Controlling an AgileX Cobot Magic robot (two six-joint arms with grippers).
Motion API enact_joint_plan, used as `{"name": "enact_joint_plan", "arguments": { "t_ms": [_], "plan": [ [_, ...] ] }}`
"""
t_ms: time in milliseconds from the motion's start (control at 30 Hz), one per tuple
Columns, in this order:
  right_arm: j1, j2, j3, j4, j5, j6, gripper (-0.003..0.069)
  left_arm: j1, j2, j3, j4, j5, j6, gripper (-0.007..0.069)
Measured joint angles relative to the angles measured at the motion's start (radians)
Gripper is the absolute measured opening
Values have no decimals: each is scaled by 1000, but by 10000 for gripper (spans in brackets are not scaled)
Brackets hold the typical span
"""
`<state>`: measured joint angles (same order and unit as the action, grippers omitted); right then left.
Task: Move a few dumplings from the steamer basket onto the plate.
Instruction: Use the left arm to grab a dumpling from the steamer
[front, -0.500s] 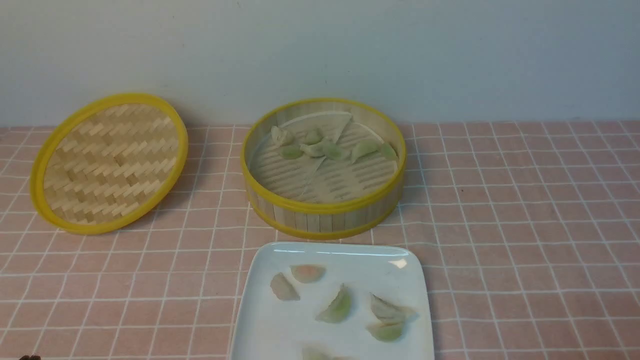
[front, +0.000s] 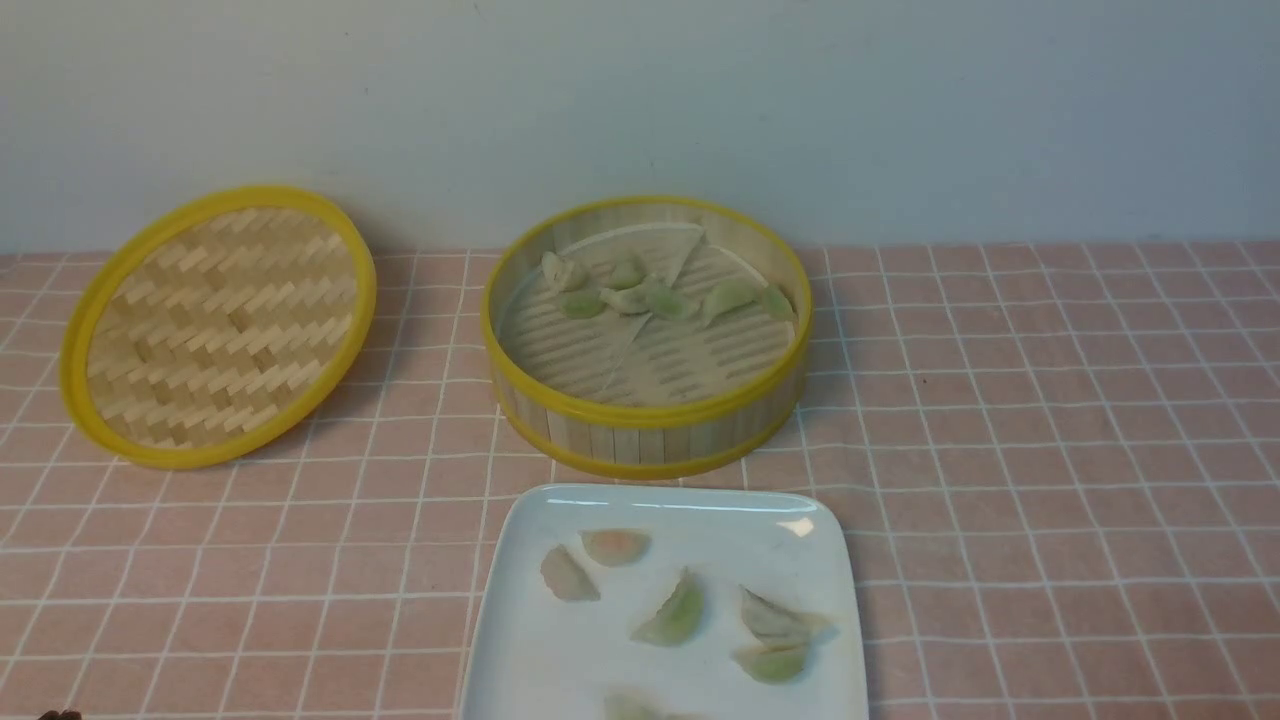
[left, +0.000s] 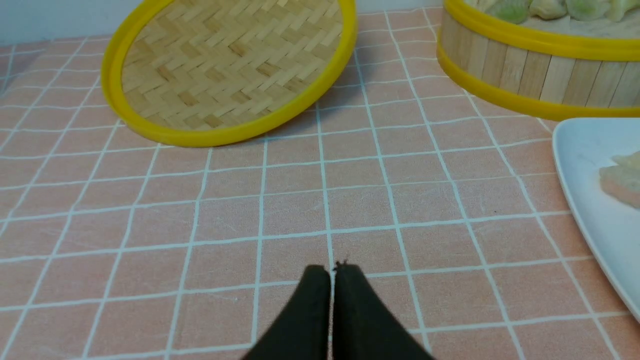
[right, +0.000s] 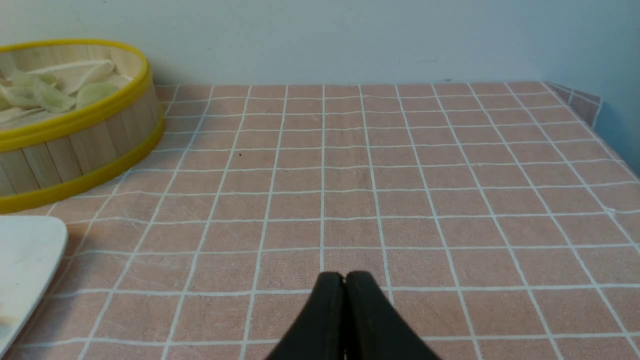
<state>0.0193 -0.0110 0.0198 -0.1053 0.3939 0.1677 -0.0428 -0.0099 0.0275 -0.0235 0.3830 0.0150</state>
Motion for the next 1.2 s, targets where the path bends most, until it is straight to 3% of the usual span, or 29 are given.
{"name": "enact_joint_plan", "arguments": {
  "t_ms": [267, 333, 500, 633, 733, 900, 967, 1000, 1067, 1200],
  "plan": [
    [0, 0, 0, 0, 0, 0, -15, 0, 0, 0, -7, -6, 9, -6],
    [0, 0, 0, 0, 0, 0, -15, 0, 0, 3, -70, -54, -15, -6],
    [0, 0, 0, 0, 0, 0, -15, 0, 0, 3, -299, -321, -91, -6],
    [0, 0, 0, 0, 0, 0, -15, 0, 0, -9, -485, -660, -146, -6],
    [0, 0, 0, 0, 0, 0, -15, 0, 36, -96, -469, -668, -156, -6],
    [0, 0, 0, 0, -1, 0, -15, 0, 343, -509, -310, -228, -168, -6],
    [0, 0, 0, 0, -1, 0, -15, 0, 546, -696, -289, 58, -131, -6],
    [0, 0, 0, 0, -1, 0, -15, 0, 565, -714, -289, 58, -131, -6],
    [0, 0, 0, 0, -1, 0, -15, 0, 812, -927, -287, 343, -36, -6],
    [0, 0, 0, 0, -1, 0, -15, 0, 1124, -1158, -310, 555, 128, -6]
  ]
}}
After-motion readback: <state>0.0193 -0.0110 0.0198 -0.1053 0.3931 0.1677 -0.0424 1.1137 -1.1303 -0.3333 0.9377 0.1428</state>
